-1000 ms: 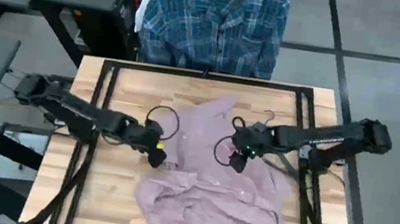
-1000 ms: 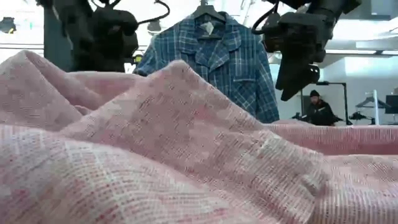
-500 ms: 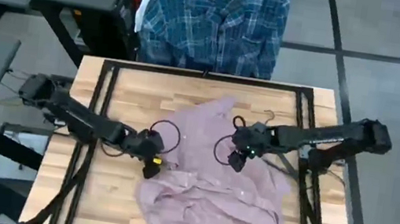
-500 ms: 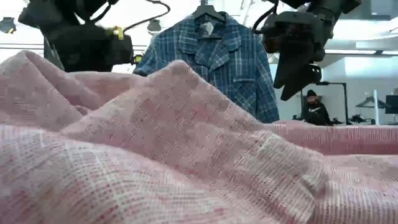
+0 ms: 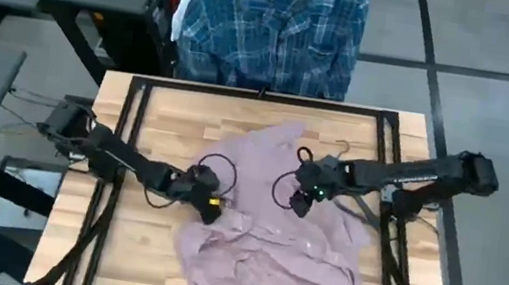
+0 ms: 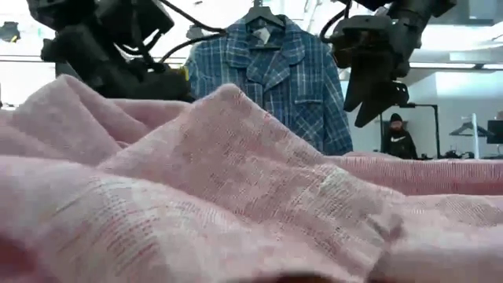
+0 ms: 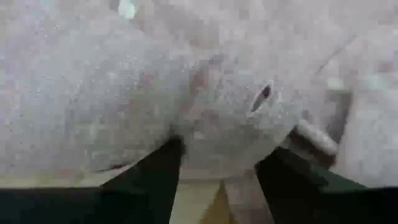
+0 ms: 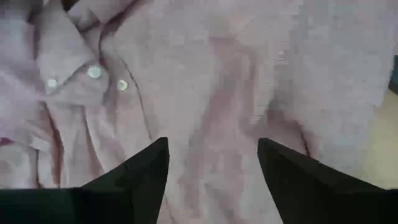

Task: Hang clothes
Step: Hang the pink polo shirt on the hanger rack

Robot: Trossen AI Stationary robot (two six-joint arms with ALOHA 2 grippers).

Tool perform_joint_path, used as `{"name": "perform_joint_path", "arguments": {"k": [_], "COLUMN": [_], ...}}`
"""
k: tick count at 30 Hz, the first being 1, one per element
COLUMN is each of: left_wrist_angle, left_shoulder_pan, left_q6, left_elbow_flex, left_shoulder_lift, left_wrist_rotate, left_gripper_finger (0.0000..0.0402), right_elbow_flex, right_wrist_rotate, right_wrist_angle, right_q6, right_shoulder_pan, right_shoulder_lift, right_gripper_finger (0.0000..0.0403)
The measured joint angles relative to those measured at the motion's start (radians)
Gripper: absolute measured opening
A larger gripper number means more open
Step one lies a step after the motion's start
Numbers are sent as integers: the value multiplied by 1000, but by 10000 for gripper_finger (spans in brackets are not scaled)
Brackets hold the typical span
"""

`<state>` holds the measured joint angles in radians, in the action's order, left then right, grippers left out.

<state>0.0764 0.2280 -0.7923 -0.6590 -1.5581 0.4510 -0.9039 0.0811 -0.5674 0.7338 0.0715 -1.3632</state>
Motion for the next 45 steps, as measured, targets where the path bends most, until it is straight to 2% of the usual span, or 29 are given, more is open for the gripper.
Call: {"name": "perform_joint_path", "arguments": {"k": [3, 7, 8, 10, 13, 18, 22, 28, 33, 39, 45], "left_wrist_angle": [20, -24, -48, -137, -361, -828, -1208, -1481, -1488, -1356, -1342], "left_shoulder_pan": [-40, -90, -102, -118, -122, -125, -143, -177, -223, -254, -328], "left_q6": [-31, -13, -6, 7, 57, 174, 232, 236, 248, 334, 339], "left_elbow_flex": [0, 0, 0, -11, -96, -351, -573, -771, -865, -809, -694], "left_shoulder_lift": [0, 0, 7, 35, 98, 184, 185, 183, 179, 176, 156], "left_wrist_rotate": [28, 30, 28, 21, 14, -13, -62, -92, -109, -111, -224], "left_gripper_finger": [149, 33, 18, 9, 2, 0, 0, 0, 0, 6, 79], "right_elbow_flex": [0, 0, 0, 0, 0, 0, 0, 0, 0, 0, 1], "right_wrist_rotate": [0, 0, 0, 0, 0, 0, 0, 5, 6, 6, 6], "right_wrist_angle": [0, -1, 0, -3, -9, -1, 21, 94, 111, 109, 108], "right_q6": [0, -5, -6, -9, -27, -81, -116, -148, -164, -170, -167], "right_shoulder_pan": [0, 0, 0, 0, 0, 0, -2, -2, -2, -2, -2], "right_shoulder_lift": [0, 0, 0, 0, 0, 0, 0, 0, 0, 0, 0], "right_gripper_finger": [234, 234, 234, 234, 234, 234, 234, 234, 234, 234, 234]}}
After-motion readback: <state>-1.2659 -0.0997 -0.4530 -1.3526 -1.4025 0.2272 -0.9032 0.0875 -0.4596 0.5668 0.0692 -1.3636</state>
